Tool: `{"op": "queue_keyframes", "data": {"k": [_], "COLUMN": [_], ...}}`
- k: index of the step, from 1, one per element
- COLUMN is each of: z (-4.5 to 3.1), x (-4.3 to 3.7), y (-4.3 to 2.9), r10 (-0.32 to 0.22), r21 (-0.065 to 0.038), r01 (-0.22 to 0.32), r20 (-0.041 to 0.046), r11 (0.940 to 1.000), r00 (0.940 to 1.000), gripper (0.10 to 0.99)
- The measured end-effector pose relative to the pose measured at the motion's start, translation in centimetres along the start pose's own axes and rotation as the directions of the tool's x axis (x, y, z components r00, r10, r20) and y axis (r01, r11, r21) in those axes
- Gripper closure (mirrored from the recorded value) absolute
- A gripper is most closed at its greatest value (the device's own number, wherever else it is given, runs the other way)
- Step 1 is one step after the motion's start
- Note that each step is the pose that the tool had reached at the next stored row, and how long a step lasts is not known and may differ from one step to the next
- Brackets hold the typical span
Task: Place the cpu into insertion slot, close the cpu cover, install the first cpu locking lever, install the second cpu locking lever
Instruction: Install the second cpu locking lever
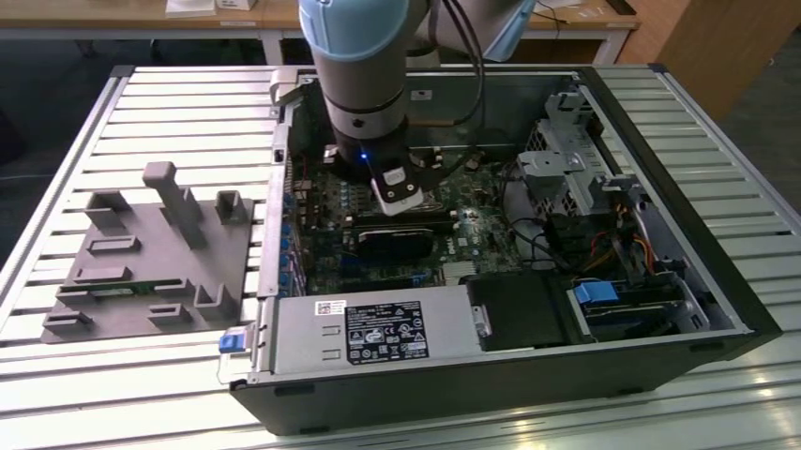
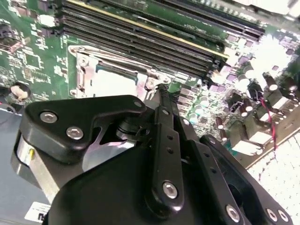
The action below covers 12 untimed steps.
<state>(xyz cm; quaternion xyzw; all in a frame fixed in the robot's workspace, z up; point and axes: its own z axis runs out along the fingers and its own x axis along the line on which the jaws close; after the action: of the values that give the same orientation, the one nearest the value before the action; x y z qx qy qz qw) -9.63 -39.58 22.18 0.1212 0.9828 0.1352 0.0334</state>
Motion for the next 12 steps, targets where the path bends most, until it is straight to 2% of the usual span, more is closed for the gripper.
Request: {"op": "queue_keyframes", "data": {"k": [8, 12], "z": [0.28, 0.4], "x": [-2.77, -3.82], "y": [0.66, 0.97], "r10": [0.0, -0.001], "r21": [0.008, 0.024], "r01": [0.0, 0.001], "r20": [0.0017, 0.0045], "r11": [1.0, 0.9997], "r00": [1.0, 1.0], "gripper": [0.984, 0.984]}}
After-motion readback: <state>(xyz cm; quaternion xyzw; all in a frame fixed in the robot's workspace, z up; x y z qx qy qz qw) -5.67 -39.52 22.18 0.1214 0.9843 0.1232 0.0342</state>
